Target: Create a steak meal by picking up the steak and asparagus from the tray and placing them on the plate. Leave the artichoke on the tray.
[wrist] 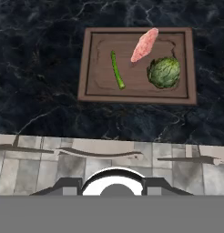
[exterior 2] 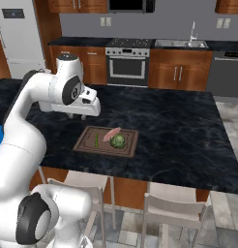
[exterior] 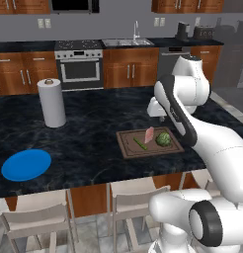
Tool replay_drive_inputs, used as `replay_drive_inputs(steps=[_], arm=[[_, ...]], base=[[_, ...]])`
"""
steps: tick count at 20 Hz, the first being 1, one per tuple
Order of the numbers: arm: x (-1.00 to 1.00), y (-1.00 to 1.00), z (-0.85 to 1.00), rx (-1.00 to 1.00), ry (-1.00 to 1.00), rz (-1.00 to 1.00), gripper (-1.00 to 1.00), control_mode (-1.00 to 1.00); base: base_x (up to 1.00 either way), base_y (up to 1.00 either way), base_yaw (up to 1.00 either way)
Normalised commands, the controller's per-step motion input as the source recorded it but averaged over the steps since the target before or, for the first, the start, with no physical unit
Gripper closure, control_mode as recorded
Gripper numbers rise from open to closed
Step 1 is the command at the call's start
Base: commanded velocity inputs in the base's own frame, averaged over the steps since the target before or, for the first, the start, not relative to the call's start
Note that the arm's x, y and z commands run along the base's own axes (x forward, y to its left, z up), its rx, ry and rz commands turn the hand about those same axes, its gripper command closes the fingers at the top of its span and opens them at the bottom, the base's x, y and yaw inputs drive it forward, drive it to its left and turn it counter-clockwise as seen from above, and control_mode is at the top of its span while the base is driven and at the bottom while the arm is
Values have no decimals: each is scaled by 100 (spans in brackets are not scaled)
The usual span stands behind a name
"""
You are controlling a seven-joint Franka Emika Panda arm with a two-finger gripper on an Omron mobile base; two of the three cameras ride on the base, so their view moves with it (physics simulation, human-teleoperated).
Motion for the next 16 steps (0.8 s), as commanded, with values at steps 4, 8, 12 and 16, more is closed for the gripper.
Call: replay_drive_inputs(steps=[4, 8, 12, 16], arm=[[1, 1, -10, 0, 0, -5, -100, -100], [14, 0, -38, 0, 0, -1, -100, -100], [18, 0, -32, 0, 0, 0, -100, -100], [15, 0, -23, 0, 1, 0, -100, -100]], base=[[0, 0, 0], [0, 0, 0], [0, 0, 0], [0, 0, 0]])
